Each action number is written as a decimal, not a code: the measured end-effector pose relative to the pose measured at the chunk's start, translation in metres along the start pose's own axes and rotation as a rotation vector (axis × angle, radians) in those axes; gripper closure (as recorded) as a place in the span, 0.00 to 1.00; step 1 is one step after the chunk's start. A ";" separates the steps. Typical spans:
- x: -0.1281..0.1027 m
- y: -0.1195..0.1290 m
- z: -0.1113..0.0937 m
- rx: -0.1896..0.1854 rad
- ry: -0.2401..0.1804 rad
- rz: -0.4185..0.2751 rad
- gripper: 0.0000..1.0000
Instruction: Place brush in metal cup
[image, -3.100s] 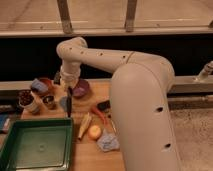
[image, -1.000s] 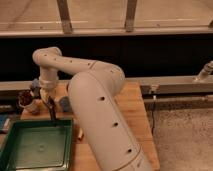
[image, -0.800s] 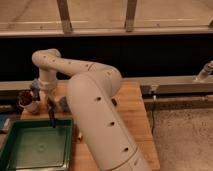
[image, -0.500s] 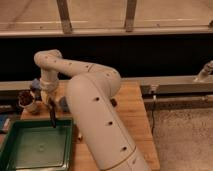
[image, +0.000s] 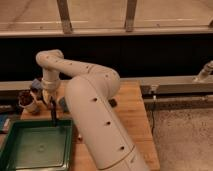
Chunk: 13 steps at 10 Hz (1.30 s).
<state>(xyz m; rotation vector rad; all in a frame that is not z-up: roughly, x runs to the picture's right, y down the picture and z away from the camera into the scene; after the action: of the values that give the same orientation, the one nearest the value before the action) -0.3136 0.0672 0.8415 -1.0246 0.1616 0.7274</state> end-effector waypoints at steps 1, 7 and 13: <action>0.001 -0.002 0.000 -0.011 -0.007 0.003 0.65; 0.006 0.006 -0.009 -0.061 -0.057 -0.027 0.20; 0.016 0.019 -0.044 -0.059 -0.204 -0.079 0.20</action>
<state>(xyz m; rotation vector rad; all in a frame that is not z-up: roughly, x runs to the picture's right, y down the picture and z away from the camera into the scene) -0.3042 0.0440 0.7973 -1.0006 -0.0765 0.7631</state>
